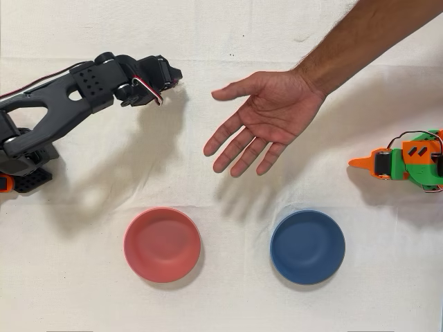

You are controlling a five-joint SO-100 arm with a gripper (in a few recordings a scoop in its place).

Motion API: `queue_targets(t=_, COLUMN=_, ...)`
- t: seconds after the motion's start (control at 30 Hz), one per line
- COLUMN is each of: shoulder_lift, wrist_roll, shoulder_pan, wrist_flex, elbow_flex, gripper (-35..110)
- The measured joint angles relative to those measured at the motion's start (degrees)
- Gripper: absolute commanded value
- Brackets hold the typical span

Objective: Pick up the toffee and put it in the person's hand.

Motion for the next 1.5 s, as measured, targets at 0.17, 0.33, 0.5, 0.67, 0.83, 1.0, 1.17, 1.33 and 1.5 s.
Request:
queue_targets(t=0.17, shoulder_lift=4.1, wrist_roll=0.0, shoulder_pan=0.8, wrist_flex=-1.3, elbow_flex=2.0, gripper=16)
queue_targets(t=0.33, shoulder_lift=8.0, wrist_roll=-0.4, shoulder_pan=2.5, wrist_flex=-2.3, elbow_flex=3.3, gripper=16)
queue_targets(t=0.5, shoulder_lift=10.4, wrist_roll=-1.0, shoulder_pan=4.5, wrist_flex=-2.3, elbow_flex=3.3, gripper=16)
queue_targets(t=0.67, shoulder_lift=10.4, wrist_roll=-1.9, shoulder_pan=6.3, wrist_flex=-2.1, elbow_flex=2.5, gripper=16)
queue_targets(t=0.83, shoulder_lift=10.4, wrist_roll=-1.9, shoulder_pan=8.3, wrist_flex=-2.1, elbow_flex=-0.4, gripper=16)
queue_targets(t=1.0, shoulder_lift=10.4, wrist_roll=-2.5, shoulder_pan=10.4, wrist_flex=-1.4, elbow_flex=-3.8, gripper=16)
queue_targets(t=1.17, shoulder_lift=10.4, wrist_roll=-3.0, shoulder_pan=12.5, wrist_flex=-1.2, elbow_flex=-7.5, gripper=16)
queue_targets(t=1.33, shoulder_lift=10.4, wrist_roll=-3.0, shoulder_pan=14.2, wrist_flex=-1.2, elbow_flex=-10.5, gripper=16)
queue_targets(t=1.5, shoulder_lift=10.3, wrist_roll=-3.0, shoulder_pan=15.7, wrist_flex=-1.2, elbow_flex=-14.6, gripper=16)
